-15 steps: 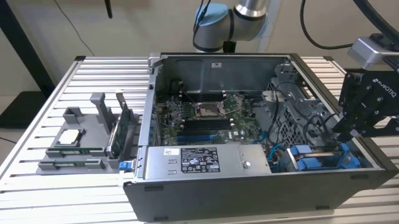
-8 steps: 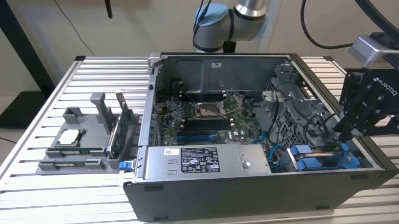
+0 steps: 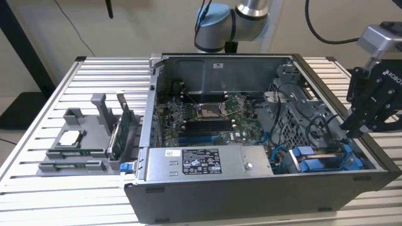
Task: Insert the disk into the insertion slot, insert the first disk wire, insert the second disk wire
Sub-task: 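Insert the first disk wire, then insert the second disk wire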
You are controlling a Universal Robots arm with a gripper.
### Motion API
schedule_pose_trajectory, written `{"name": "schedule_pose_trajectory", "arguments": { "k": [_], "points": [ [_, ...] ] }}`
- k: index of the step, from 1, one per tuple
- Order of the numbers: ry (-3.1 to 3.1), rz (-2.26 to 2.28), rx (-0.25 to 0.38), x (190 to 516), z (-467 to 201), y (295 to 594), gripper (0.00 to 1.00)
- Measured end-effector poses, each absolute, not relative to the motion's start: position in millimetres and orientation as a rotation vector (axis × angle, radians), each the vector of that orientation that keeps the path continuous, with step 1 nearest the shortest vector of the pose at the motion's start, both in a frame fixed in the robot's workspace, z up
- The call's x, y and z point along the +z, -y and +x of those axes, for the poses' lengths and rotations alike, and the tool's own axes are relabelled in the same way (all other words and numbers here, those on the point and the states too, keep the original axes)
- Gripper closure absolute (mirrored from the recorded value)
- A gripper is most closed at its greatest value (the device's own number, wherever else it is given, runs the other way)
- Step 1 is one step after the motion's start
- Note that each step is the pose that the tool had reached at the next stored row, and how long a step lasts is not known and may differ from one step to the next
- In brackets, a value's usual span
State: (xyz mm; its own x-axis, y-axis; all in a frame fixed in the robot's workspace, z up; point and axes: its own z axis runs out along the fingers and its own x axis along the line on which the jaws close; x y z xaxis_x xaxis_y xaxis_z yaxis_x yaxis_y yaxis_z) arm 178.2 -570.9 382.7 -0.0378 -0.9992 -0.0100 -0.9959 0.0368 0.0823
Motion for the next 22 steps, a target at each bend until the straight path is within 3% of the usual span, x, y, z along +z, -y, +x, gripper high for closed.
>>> {"name": "schedule_pose_trajectory", "arguments": {
  "k": [22],
  "points": [
    [2.225,2.144,-0.102,387.3,178.2,563.6,0.74]
  ]
}}
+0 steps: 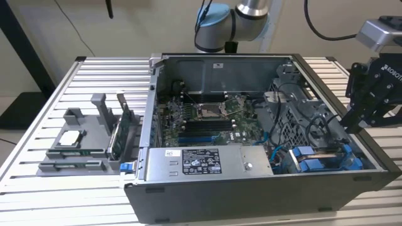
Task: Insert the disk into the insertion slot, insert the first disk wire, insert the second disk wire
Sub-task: 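Insert the second disk wire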
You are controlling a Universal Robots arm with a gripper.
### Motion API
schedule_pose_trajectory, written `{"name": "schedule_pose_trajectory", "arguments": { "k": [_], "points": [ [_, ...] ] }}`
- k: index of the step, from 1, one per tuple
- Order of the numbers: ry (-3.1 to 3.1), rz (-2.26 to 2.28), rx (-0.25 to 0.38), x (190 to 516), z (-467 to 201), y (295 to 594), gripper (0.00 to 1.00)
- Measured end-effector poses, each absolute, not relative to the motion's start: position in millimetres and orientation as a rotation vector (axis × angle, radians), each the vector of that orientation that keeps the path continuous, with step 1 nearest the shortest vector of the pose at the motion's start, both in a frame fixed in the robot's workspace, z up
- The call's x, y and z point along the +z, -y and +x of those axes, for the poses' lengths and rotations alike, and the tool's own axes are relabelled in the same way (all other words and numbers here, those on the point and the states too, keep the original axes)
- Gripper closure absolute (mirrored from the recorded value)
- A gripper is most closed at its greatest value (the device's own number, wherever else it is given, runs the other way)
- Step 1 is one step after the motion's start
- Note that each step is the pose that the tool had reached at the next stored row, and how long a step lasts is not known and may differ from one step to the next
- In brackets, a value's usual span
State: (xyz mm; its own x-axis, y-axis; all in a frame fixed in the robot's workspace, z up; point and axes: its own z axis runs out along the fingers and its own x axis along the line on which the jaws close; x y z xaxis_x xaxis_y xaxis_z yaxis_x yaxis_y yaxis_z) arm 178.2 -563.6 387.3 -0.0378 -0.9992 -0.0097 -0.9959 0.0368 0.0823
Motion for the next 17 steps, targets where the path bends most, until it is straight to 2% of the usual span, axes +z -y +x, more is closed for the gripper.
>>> {"name": "schedule_pose_trajectory", "arguments": {
  "k": [17],
  "points": [
    [2.225,2.143,-0.102,387.4,182.1,560.1,0.74]
  ]
}}
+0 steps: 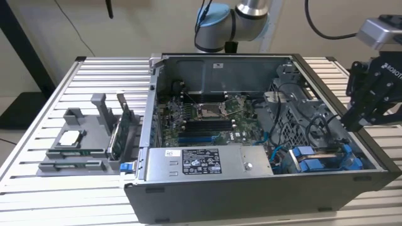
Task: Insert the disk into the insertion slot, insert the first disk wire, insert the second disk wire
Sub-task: 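Insert the second disk wire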
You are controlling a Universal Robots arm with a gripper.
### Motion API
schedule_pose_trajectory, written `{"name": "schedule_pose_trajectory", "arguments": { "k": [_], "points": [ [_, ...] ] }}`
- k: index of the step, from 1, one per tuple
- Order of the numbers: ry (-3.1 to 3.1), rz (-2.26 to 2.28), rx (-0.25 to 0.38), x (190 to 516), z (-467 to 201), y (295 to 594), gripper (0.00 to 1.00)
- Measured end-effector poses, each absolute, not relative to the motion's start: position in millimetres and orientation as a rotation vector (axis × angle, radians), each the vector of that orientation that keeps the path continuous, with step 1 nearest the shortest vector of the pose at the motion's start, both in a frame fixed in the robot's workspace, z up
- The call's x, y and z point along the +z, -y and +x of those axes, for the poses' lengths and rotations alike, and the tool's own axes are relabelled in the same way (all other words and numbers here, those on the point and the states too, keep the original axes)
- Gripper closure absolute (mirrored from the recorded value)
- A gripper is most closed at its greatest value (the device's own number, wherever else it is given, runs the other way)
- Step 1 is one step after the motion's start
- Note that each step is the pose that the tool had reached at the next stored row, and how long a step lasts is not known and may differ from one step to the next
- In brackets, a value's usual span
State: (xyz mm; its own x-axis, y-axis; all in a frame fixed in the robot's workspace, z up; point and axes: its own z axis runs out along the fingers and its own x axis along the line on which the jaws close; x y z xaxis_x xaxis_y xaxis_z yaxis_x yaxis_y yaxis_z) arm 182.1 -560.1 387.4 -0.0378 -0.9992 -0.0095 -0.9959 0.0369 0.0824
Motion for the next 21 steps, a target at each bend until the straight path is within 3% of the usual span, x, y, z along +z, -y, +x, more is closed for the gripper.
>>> {"name": "schedule_pose_trajectory", "arguments": {
  "k": [21],
  "points": [
    [2.22,2.149,-0.102,387,188,544,0.74]
  ]
}}
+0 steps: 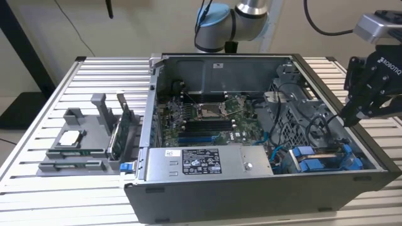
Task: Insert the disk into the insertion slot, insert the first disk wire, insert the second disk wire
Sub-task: 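Insert the second disk wire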
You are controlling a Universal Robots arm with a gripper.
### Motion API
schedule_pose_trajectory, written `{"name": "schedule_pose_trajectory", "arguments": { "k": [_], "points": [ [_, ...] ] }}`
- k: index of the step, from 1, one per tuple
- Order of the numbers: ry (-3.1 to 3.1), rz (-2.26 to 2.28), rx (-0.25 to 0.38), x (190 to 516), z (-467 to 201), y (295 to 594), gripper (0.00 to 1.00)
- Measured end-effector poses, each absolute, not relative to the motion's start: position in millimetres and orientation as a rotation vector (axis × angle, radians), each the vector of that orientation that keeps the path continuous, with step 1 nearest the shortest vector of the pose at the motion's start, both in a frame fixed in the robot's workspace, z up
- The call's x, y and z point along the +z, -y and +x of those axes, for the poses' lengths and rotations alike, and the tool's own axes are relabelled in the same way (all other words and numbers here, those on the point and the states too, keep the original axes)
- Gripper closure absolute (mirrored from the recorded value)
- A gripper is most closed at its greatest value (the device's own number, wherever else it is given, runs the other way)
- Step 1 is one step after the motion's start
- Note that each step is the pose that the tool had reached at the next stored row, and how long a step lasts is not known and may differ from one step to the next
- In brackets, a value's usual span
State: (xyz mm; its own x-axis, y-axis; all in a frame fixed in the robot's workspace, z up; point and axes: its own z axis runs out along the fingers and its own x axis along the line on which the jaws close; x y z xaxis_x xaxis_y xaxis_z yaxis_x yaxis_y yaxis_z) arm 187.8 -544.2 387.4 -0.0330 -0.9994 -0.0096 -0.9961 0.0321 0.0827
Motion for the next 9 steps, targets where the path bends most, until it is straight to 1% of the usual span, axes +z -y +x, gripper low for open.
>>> {"name": "schedule_pose_trajectory", "arguments": {
  "k": [9],
  "points": [
    [2.212,2.156,-0.102,386.8,196.4,539.8,0.74]
  ]
}}
